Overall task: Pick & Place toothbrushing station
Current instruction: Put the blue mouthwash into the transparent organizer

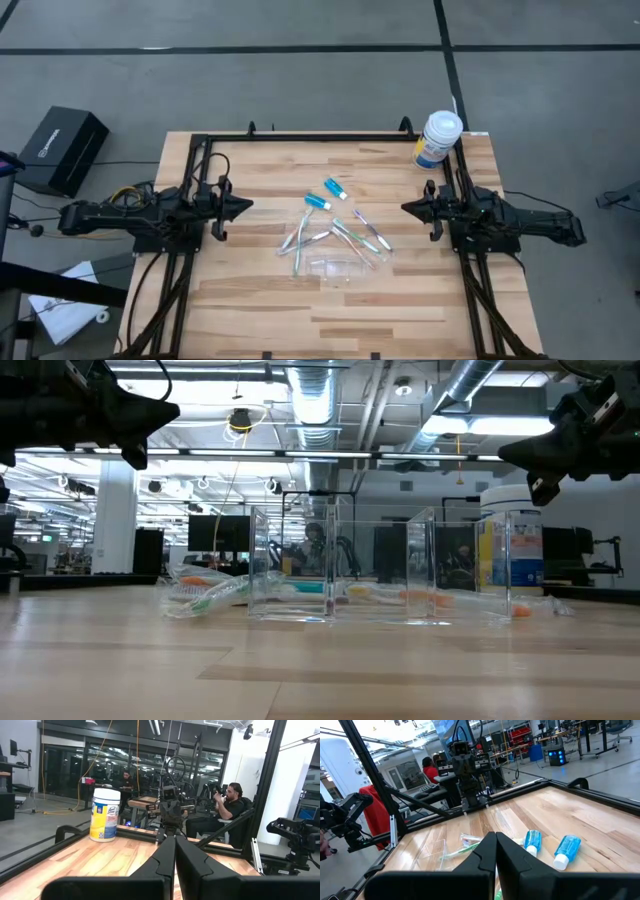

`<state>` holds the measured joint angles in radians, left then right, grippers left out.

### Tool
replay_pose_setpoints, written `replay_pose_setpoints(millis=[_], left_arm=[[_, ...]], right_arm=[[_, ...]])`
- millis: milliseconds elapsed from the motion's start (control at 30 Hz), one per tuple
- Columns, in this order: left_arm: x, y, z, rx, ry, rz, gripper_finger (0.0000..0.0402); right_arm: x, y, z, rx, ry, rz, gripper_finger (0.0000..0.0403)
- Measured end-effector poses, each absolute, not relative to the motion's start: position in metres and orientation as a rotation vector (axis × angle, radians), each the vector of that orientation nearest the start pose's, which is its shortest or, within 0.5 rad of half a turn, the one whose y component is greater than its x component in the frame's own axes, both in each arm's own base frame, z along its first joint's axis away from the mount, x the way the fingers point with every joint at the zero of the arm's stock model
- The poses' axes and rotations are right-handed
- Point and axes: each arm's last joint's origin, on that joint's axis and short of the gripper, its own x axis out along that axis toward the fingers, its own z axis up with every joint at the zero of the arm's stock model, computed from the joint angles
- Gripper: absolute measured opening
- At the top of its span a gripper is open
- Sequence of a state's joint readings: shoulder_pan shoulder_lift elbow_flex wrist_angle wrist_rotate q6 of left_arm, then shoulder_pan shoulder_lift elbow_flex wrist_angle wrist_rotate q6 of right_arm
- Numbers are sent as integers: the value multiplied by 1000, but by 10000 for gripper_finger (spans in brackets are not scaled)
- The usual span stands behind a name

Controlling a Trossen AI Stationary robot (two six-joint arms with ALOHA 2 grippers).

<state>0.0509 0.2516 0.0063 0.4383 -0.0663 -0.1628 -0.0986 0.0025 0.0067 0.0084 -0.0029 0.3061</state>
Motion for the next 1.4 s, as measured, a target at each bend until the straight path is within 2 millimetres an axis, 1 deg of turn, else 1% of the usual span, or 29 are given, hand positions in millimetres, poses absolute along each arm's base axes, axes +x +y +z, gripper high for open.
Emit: replay_pose_setpoints(millis=[100, 133, 233, 267, 333, 467, 567, 633, 733, 800, 900, 1000, 1100, 1167, 1267, 1400], left_arm=[[111, 8, 189, -195, -231, 99, 8], [110, 8, 192, -206, -267, 106, 8], [106, 9, 204, -280, -402, 115, 8], [104, 9, 208, -304, -451, 103, 8], [99, 9, 218, -350, -565, 72, 8], [85, 8, 235, -362, -798, 22, 8], [73, 7, 246, -360, -958, -9, 8], [67, 7, 250, -356, -1040, -24, 8], [60, 7, 254, -331, -1120, -27, 8], [58, 7, 255, -330, -1140, -31, 8], [58, 7, 255, -362, -1142, -52, 8], [58, 7, 255, -392, -1142, -69, 8], [58, 7, 255, -439, -1144, -66, 8], [62, 8, 253, -491, -1102, -75, 8], [73, 8, 246, -567, -978, -85, 8], [90, 9, 235, -687, -805, -78, 8]], right_arm=[[97, -10, 167, 305, -31, -94, 0], [97, -10, 168, 304, -42, -95, 0], [96, -11, 180, 297, -169, -102, 0], [95, -12, 185, 295, -228, -113, 0], [90, -13, 200, 293, -399, -140, 0], [74, -15, 226, 279, -731, -205, 0], [63, -15, 237, 273, -896, -223, 0], [59, -15, 240, 276, -940, -219, 0], [63, -15, 240, 281, -892, -214, 0], [67, -15, 238, 301, -864, -225, 0], [71, -17, 239, 343, -868, -247, 0], [75, -17, 241, 372, -885, -231, 0], [81, -18, 244, 439, -903, -198, 0], [88, -19, 249, 469, -877, -186, 0], [101, -20, 268, 481, -854, -187, 0], [125, -24, 306, 467, -851, -192, 0]])
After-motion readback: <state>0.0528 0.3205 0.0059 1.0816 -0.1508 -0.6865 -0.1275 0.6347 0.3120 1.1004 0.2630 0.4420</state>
